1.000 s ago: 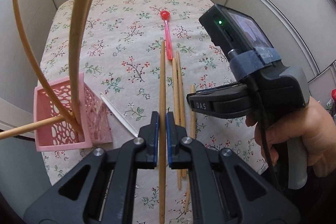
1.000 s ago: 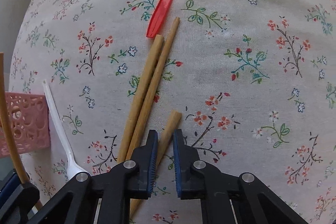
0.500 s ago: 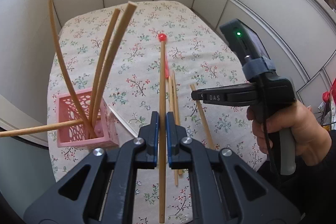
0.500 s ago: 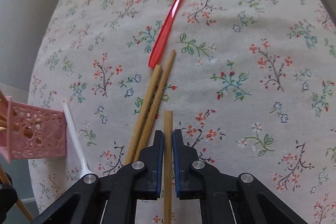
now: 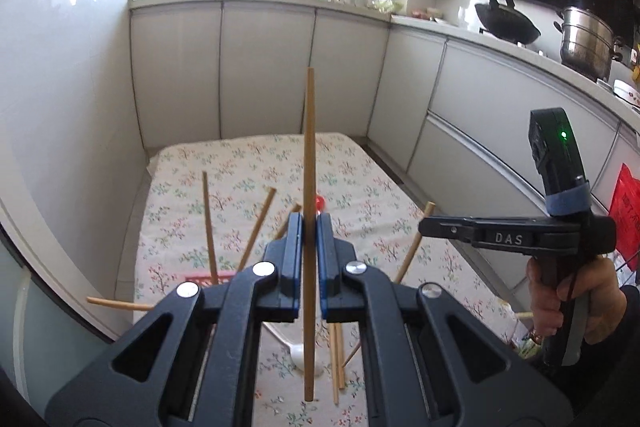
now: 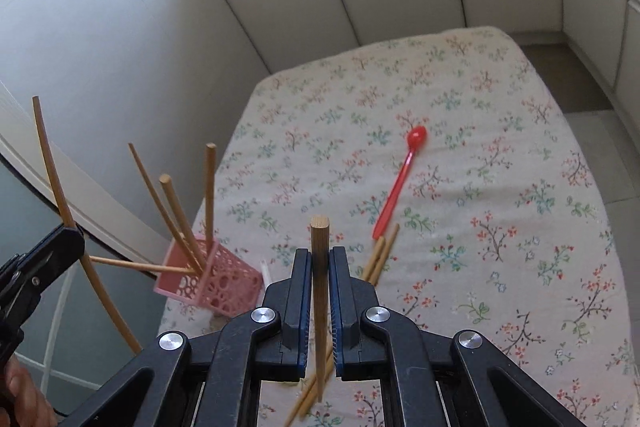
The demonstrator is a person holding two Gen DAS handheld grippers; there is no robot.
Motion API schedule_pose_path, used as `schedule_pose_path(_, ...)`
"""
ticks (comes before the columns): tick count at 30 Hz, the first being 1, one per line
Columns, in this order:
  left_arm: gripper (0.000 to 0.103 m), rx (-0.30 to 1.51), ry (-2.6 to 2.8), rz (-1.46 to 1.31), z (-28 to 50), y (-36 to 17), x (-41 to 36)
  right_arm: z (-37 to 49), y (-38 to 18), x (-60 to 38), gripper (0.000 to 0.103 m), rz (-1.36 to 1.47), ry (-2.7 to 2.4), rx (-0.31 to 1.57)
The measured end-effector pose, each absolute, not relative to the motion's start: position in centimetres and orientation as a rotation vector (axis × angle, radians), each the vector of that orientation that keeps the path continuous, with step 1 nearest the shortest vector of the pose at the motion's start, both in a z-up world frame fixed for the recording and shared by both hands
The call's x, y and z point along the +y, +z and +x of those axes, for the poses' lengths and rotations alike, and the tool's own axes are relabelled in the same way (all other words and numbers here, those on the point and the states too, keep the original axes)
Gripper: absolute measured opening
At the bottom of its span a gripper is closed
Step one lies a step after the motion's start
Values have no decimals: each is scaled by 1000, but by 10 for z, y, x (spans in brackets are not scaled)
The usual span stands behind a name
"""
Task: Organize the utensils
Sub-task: 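Lift and carry both held chopsticks over the pink mesh cup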
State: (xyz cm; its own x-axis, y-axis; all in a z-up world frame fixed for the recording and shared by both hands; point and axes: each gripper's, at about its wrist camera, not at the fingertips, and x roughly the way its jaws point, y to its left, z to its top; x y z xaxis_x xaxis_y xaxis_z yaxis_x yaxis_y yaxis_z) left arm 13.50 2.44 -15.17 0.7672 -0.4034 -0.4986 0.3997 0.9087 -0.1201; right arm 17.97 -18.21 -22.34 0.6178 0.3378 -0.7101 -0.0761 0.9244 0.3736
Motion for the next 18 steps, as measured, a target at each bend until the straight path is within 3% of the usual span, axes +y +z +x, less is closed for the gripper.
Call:
schedule_pose_path(10, 8, 385, -266, -98, 161, -160, 54, 172, -183, -166, 6, 333, 325, 738)
schedule_pose_path(18, 8, 314, -188, -20, 172, -183, 53, 171, -175, -157, 6, 333, 360, 701)
